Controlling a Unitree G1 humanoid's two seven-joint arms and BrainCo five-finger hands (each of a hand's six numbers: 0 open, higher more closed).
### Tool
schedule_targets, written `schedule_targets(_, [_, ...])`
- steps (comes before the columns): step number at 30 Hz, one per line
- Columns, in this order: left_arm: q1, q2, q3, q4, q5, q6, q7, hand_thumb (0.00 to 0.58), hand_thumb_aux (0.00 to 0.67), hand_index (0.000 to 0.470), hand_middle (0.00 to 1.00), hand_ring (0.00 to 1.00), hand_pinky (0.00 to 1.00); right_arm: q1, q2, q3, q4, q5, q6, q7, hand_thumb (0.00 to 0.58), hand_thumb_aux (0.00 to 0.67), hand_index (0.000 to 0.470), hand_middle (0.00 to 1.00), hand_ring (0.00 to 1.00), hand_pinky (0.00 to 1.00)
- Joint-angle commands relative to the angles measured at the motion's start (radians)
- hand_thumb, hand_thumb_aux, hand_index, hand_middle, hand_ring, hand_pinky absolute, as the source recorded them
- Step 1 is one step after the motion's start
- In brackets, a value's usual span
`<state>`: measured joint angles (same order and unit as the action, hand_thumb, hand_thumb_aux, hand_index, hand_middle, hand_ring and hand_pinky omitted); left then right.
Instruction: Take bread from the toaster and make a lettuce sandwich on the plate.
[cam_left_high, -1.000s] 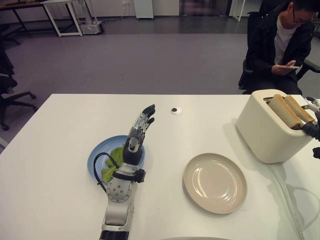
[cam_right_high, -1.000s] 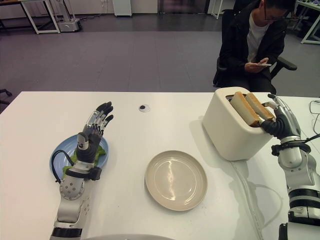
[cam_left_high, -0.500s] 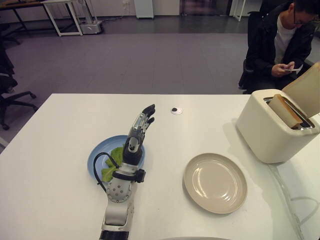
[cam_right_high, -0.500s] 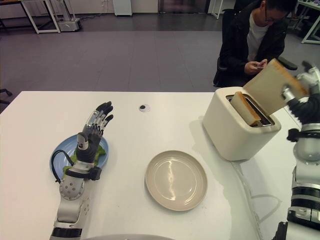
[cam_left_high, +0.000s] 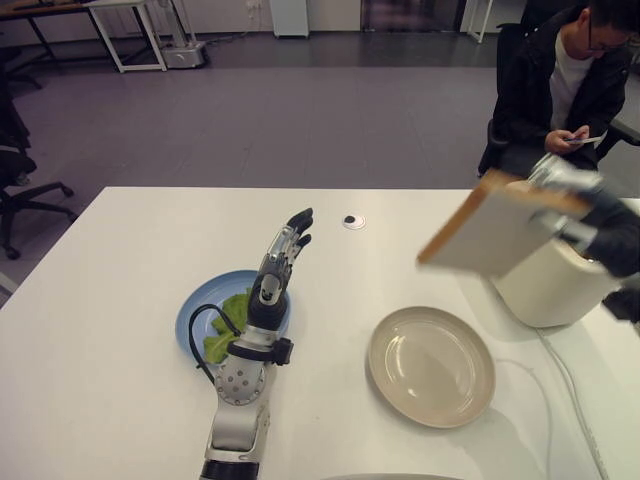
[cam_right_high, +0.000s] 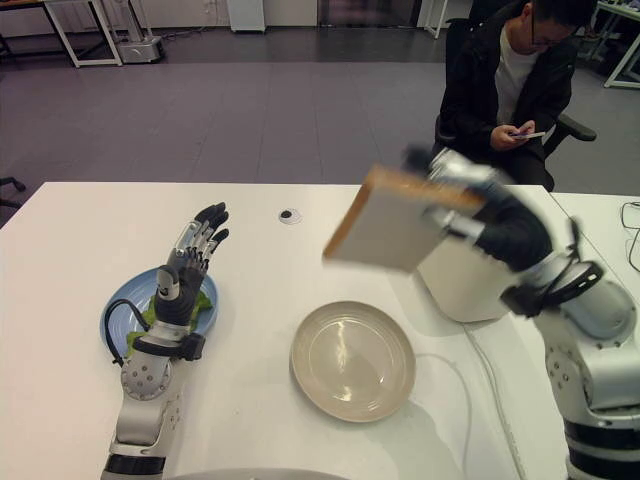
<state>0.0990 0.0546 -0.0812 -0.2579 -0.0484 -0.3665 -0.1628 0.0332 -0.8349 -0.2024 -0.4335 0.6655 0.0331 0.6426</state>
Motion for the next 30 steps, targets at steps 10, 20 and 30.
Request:
schedule_targets(10, [-0.001,0.005,-0.002,0.001,0.012,0.007,0.005,0.0,0.0,0.0,0.0,0.0,0.0,0.076,0.087,0.256,0.227,-0.451,-0.064,0.1,0.58,0.67,0.47,0.0,0.0,0.0])
schedule_targets(20, [-0.006,0.031,0.033,0.006,0.004,0.008,-0.003,0.0,0.0,0.0,0.0,0.0,0.0,0.05,0.127,0.253,0.216,-0.562,-0.094,0.058,0.0,0.0,0.0,0.0,0.0,0.0])
schedule_targets(30, [-0.081,0.31,0.198,0.168,0.294,0.054,0.054,0.0,0.0,0.0,0.0,0.0,0.0,-0.06,0.239,0.149,0.148,-0.612,-0.175,-0.142,0.0,0.0,0.0,0.0,0.0,0.0])
